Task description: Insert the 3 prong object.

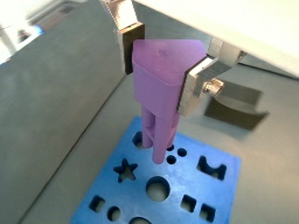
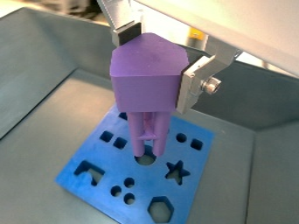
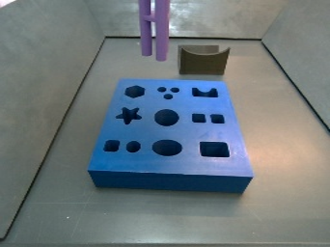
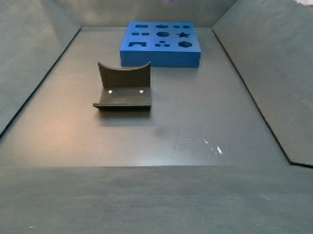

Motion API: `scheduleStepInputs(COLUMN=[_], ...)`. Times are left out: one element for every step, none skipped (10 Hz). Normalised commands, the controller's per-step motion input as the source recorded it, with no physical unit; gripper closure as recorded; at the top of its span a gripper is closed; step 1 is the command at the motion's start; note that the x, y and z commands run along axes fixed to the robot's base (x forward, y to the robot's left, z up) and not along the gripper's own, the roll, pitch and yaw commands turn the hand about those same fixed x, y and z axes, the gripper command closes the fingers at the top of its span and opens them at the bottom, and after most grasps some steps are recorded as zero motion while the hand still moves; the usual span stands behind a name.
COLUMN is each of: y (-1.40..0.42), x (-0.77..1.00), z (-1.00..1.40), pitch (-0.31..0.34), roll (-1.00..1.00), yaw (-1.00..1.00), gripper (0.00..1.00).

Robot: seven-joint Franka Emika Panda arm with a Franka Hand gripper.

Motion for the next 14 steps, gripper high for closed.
scheduleStepInputs(y=[0.27,0.44,0.53,0.57,0.59,0.35,0.0,0.01,0.0,0.0,0.0,-0.05,-0.1,-0.07], x=[-0.02,0.0,0.0,0.0,-0.05,-0.13,0.0,0.17,0.23,0.17,0.29,0.25,0.26,0.19], z=[-0.09,-0.21,-0.24,-0.25,-0.29,-0.33,-0.27,-0.34,-0.23,-0.24,-0.32,-0.3,-0.34,-0.39], pitch=[0.0,-0.04,-0.074,-0.09,-0.076,-0.134,-0.134,-0.021,0.0,0.0,-0.02,-0.006,0.0,0.0], roll=[0.0,0.0,0.0,0.0,0.0,0.0,0.0,0.15,0.16,0.17,0.12,0.1,0.1,0.13], yaw=[-0.72,-0.55,-0.45,-0.4,-0.39,-0.64,-1.0,-0.82,-0.76,-0.8,-0.75,-0.48,-0.17,-0.05], gripper=[1.0,1.0,1.0,1.0,1.0,1.0,1.0,1.0,1.0,1.0,1.0,1.0,1.0,1.0])
